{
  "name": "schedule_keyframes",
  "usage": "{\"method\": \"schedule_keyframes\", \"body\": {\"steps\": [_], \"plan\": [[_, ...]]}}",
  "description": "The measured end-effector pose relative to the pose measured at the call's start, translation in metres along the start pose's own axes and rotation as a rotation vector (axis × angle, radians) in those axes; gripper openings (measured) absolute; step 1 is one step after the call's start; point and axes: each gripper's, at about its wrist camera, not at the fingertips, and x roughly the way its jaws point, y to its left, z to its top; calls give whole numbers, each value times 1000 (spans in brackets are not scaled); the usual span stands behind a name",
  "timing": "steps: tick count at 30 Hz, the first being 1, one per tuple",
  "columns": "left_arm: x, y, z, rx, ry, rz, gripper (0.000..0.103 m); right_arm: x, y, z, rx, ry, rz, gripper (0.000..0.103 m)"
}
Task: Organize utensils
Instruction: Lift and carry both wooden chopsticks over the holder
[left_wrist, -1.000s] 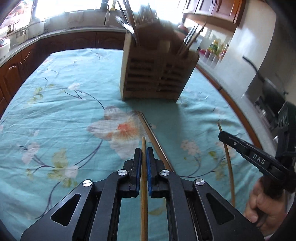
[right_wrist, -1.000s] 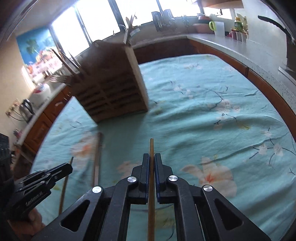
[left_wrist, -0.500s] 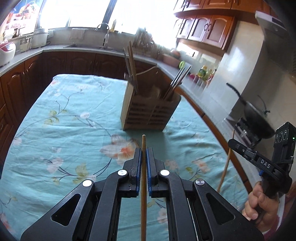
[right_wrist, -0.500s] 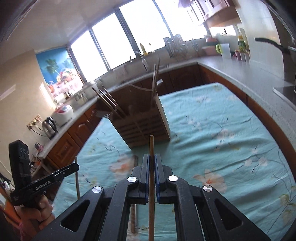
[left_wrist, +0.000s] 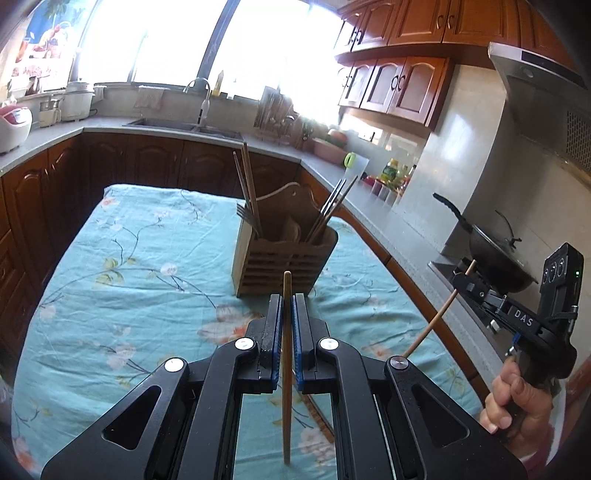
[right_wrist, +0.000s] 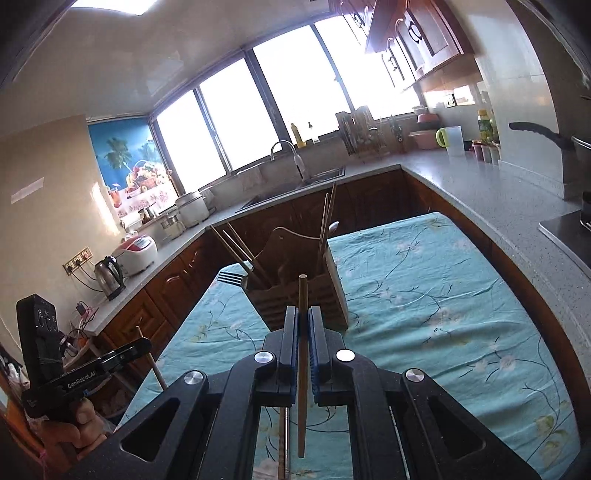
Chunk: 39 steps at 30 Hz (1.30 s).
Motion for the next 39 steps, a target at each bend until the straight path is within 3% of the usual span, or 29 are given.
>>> {"method": "schedule_keyframes", "body": {"steps": [21,31,39], "plan": [[-1,3,28,-7,-86,6,4,8,-2,20,0,-38,1,5],[5,-2,82,-8,-204,8,4,26,-4,55,-6,-89,3,5],[6,-5,144,8,-359,40,4,40,0,119,-23,-214,-13,5]]}}
